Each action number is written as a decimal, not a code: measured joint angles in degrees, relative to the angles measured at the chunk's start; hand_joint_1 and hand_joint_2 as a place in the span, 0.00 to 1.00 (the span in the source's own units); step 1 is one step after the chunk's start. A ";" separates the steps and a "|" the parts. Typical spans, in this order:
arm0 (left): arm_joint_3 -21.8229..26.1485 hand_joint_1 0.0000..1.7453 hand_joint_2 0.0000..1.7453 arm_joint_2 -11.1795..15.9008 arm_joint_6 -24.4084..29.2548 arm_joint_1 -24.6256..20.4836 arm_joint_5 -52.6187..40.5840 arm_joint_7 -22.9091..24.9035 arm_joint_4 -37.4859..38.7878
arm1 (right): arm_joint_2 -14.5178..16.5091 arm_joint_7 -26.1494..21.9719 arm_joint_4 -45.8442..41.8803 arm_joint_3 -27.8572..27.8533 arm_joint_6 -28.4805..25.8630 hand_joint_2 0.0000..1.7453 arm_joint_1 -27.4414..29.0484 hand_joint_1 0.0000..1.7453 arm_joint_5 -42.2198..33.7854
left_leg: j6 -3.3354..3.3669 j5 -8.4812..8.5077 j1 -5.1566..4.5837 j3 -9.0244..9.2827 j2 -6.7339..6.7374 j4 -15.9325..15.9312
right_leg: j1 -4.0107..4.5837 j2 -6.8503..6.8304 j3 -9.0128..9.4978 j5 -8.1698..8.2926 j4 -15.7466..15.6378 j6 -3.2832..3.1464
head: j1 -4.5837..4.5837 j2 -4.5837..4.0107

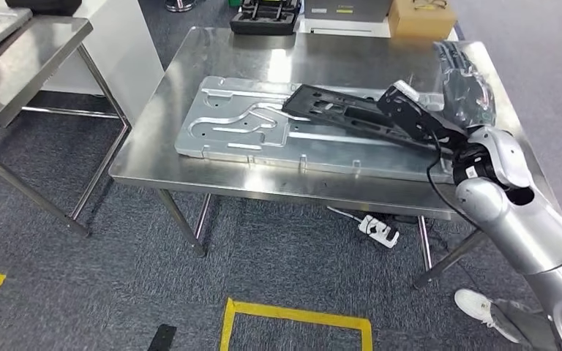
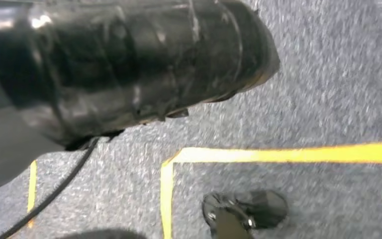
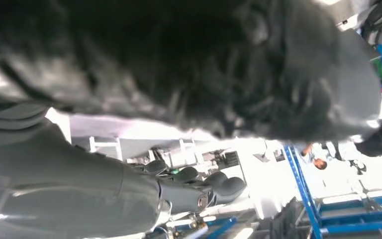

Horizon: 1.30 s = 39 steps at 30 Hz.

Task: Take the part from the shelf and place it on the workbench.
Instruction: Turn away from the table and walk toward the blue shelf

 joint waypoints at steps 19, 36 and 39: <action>0.26 0.00 0.00 -0.10 -0.05 -0.45 0.08 -0.09 0.00 | 0.02 0.03 -0.21 0.00 -0.04 0.00 0.55 0.00 0.08 | 2.85 2.44 -0.32 7.28 0.54 -7.65 | -0.28 0.27 -9.94 -4.04 14.84 2.63 | 0.44 0.00; 0.35 0.00 0.00 -0.31 -0.10 -0.21 0.06 -0.04 0.02 | 0.13 0.34 -0.39 0.02 -0.46 0.00 0.52 0.00 -0.95 | -0.47 -3.85 0.40 -0.35 0.23 11.29 | 0.26 0.04 -4.82 3.26 -0.18 0.09 | 0.13 0.00; 0.36 0.00 0.00 -0.28 -0.05 -0.37 0.12 -0.05 0.02 | 0.14 1.06 -0.39 -0.03 -1.40 0.00 0.63 0.00 -3.67 | 0.55 -2.92 -0.02 8.65 0.19 0.99 | 0.34 0.04 -7.09 5.35 -0.14 0.45 | 0.16 0.00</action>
